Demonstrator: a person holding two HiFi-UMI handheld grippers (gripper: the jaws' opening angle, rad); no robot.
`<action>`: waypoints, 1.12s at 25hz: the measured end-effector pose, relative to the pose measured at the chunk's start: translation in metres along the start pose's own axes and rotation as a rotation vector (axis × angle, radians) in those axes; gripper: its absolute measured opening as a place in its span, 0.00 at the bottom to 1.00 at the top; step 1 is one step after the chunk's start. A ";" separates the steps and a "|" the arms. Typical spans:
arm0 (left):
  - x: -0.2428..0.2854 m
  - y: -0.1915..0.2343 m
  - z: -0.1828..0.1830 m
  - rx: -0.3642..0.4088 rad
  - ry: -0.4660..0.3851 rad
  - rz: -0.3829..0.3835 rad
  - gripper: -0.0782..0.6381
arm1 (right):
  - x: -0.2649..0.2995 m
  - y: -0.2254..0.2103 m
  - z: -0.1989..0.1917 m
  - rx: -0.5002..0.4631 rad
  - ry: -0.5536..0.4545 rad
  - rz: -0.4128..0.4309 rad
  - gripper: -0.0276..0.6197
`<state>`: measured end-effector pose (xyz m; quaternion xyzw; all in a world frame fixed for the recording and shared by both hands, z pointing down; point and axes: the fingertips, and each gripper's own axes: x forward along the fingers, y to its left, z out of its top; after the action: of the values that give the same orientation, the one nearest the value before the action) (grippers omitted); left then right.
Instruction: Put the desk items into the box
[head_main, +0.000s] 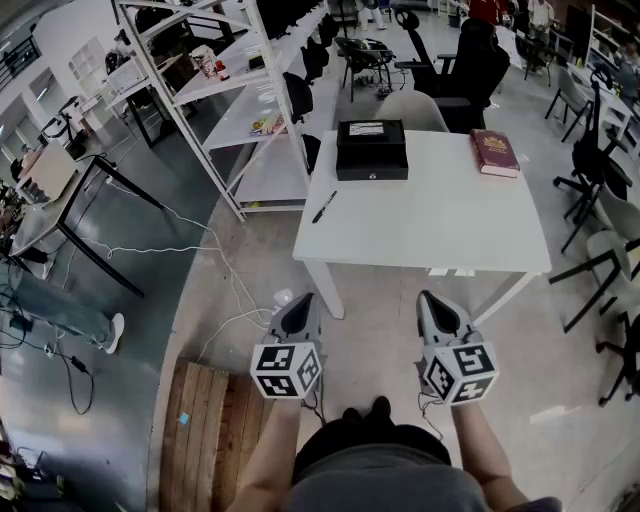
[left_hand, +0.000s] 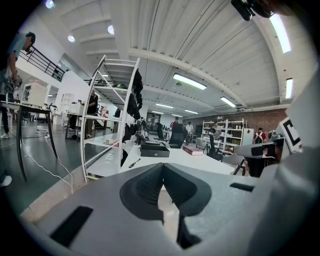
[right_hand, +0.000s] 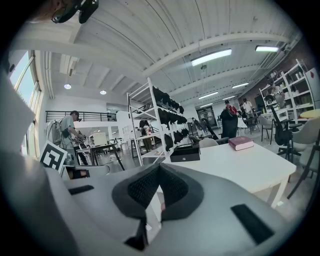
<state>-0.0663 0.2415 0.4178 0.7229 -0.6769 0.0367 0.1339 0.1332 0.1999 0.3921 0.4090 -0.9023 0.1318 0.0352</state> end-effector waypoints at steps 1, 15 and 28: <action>0.000 -0.001 0.000 0.001 0.000 0.002 0.12 | 0.000 -0.002 0.000 0.001 0.000 -0.003 0.05; 0.013 0.002 0.011 0.039 0.030 0.035 0.16 | -0.005 -0.013 0.005 0.015 -0.003 0.025 0.05; 0.069 0.034 0.014 0.057 0.067 0.031 0.30 | 0.046 -0.029 0.011 -0.003 0.013 0.000 0.05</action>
<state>-0.0955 0.1698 0.4258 0.7142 -0.6819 0.0823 0.1350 0.1247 0.1449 0.3951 0.4080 -0.9023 0.1330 0.0416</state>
